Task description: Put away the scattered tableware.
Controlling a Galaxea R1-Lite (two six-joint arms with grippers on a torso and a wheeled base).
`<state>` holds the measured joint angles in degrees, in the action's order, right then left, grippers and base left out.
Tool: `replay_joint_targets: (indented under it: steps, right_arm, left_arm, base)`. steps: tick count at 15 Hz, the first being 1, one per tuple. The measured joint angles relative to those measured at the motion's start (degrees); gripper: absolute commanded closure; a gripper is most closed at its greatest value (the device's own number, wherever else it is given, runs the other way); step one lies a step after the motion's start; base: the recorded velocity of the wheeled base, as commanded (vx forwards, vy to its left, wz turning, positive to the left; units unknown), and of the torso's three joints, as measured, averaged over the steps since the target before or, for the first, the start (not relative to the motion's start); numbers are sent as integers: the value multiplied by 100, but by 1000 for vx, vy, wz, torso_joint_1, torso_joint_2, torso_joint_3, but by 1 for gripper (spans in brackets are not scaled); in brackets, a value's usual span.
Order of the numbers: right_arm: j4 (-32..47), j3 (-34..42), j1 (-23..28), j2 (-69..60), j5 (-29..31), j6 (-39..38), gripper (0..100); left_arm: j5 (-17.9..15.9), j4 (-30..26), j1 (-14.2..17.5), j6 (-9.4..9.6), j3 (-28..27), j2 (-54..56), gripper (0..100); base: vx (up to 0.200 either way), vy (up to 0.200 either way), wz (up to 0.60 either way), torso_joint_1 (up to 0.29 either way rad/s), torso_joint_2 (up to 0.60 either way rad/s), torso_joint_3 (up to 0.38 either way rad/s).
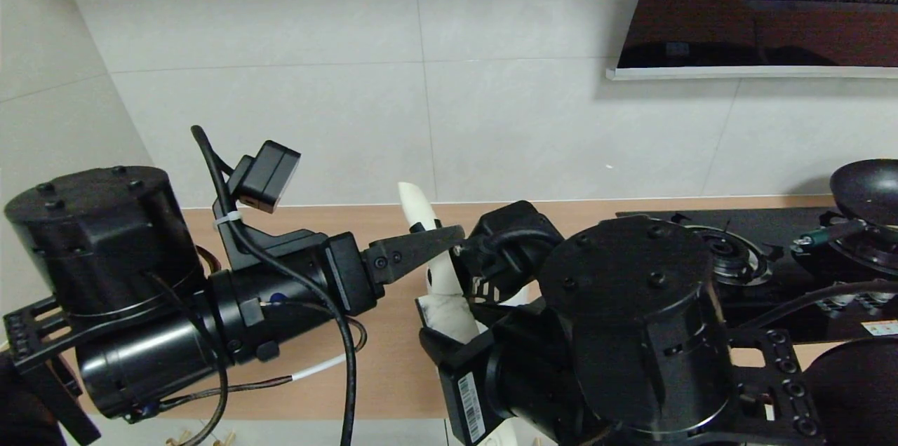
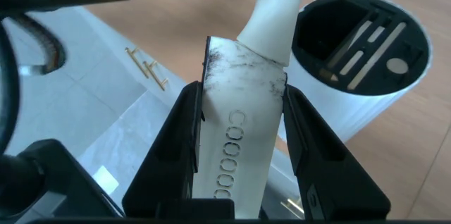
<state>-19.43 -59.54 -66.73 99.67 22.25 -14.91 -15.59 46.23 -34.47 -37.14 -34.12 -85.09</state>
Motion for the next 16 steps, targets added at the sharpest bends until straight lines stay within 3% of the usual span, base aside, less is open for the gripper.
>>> replay_joint_targets:
  steps: [4, 5, 9, 15, 16]
  right_arm:
    - [2, 6, -132, 7, 6, -71, 100]
    - [2, 6, -157, 5, 6, -72, 100]
    - [0, 6, -187, -6, 16, -79, 100]
    - [-51, 56, -190, -80, 27, -93, 100]
    - [-84, 76, -190, -100, 30, -85, 0]
  left_arm:
    - [99, 33, -6, 9, 2, -116, 0]
    - [110, 30, -22, 9, 9, -129, 100]
    - [84, 33, -48, 112, 35, -135, 100]
    - [93, 30, -52, 88, 15, -129, 100]
    - [101, 33, -52, 89, 4, -123, 100]
  base:
    - [0, 0, 0, 0, 0, 0]
    - [0, 0, 0, 0, 0, 0]
    - [0, 0, 0, 0, 0, 0]
    - [0, 0, 0, 0, 0, 0]
    - [0, 0, 0, 0, 0, 0]
